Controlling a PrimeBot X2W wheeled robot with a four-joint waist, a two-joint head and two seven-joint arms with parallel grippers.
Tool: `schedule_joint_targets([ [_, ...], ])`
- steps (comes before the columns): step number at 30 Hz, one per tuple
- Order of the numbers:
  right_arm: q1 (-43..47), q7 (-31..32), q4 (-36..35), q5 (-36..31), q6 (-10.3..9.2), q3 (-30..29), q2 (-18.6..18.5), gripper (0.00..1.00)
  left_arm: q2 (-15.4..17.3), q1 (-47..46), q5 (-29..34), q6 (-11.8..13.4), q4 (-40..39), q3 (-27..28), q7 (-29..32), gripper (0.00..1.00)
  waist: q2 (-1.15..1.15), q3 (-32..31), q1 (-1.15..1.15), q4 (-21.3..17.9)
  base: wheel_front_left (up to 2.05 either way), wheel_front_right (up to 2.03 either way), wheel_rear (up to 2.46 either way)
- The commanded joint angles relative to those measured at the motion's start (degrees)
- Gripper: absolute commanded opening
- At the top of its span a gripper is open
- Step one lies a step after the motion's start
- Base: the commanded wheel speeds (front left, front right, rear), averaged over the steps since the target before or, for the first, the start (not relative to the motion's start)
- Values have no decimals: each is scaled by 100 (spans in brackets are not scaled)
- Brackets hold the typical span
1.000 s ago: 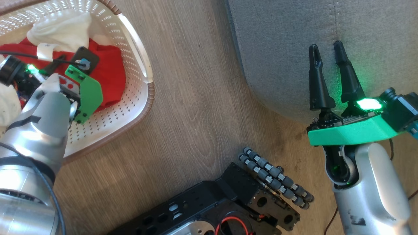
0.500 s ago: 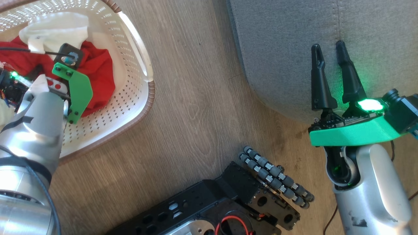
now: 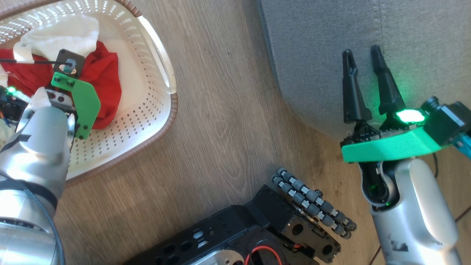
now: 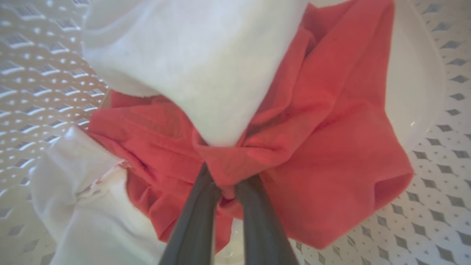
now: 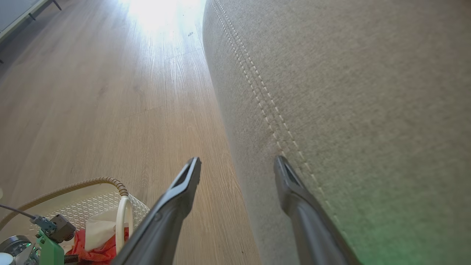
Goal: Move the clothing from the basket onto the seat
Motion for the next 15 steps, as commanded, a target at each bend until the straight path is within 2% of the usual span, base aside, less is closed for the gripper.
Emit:
schedule_joint_targets([
  [1, 83, 9, -74, -31, -44, 82, -69, 100, 112, 243, -44, 73, -51, 131, -106, 0, 0, -74, 0, 4, 0, 0, 0],
  [8, 104, 9, 14, -244, -44, -125, -89, 100, -293, 636, -360, 148, -51, 287, -712, 0, 0, -846, 0, 416, 0, 0, 0],
  [15, 307, 9, 108, -324, -44, -220, -157, 100, -598, 1208, -561, 73, -51, 316, -1278, 0, 0, -1893, 0, 813, 0, 0, 0],
])
